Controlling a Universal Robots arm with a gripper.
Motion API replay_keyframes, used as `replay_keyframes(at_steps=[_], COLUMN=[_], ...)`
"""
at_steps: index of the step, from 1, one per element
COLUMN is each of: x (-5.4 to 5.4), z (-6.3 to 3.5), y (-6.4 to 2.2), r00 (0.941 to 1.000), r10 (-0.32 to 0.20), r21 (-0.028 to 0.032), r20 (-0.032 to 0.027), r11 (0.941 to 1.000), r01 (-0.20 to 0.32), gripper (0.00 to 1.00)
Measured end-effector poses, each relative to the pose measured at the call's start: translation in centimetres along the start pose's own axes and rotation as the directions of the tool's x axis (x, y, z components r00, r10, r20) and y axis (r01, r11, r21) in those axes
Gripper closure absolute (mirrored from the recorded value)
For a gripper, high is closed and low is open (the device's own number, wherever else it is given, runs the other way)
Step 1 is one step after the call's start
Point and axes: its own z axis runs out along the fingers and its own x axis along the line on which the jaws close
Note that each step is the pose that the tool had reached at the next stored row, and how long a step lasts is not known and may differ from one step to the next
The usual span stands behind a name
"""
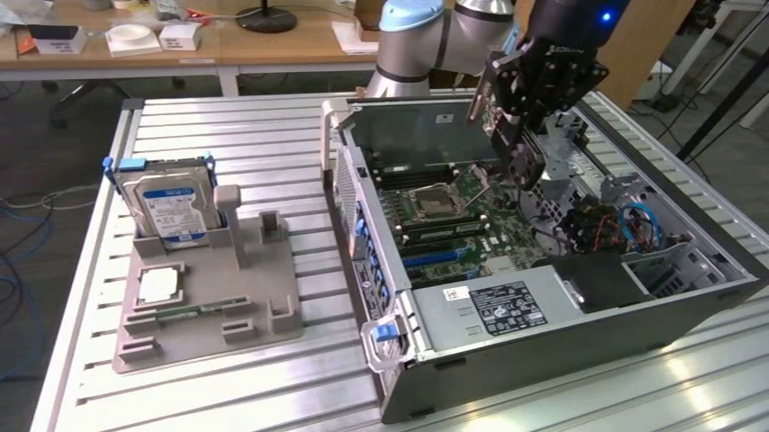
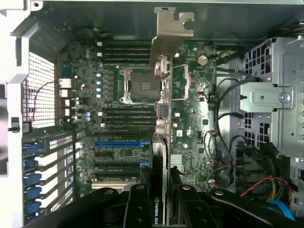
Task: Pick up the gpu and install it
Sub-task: 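Pick up the gpu and move the gpu toward the slot, then insert the gpu into the slot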
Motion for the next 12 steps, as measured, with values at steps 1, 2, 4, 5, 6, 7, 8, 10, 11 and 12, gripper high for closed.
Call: replay_keyframes(at_steps=[1,2,4,5,6,7,8,10,11,12], x=[0.0,0.0,0.0,0.0,0.0,0.0,0.0,0.0,0.0,0.0], z=[0.0,0.0,0.0,0.0,0.0,0.01,0.0,0.0,0.0,0.01], y=[0.0,0.0,0.0,0.01,0.0,0.0,0.0,0.0,0.0,0.0], r00=[1.0,1.0,1.0,1.0,1.0,1.0,1.0,1.0,1.0,1.0], r10=[0.0,0.0,0.0,0.0,0.0,0.0,0.0,0.0,0.0,0.0], r21=[0.0,-0.0001,0.0,-0.0001,-0.0001,-0.0001,0.0,0.0,-0.0001,-0.0001], r20=[0.0001,0.0001,0.0001,0.0001,0.0001,0.0001,0.0001,0.0001,0.0001,0.0001], r11=[1.0,1.0,1.0,1.0,1.0,1.0,1.0,1.0,1.0,1.0], r01=[0.0,0.0,0.0,0.0,0.0,0.0,0.0,0.0,0.0,0.0], gripper=[0.74,0.74,0.74,0.74,0.74,0.74,0.74,0.74,0.74,0.74])
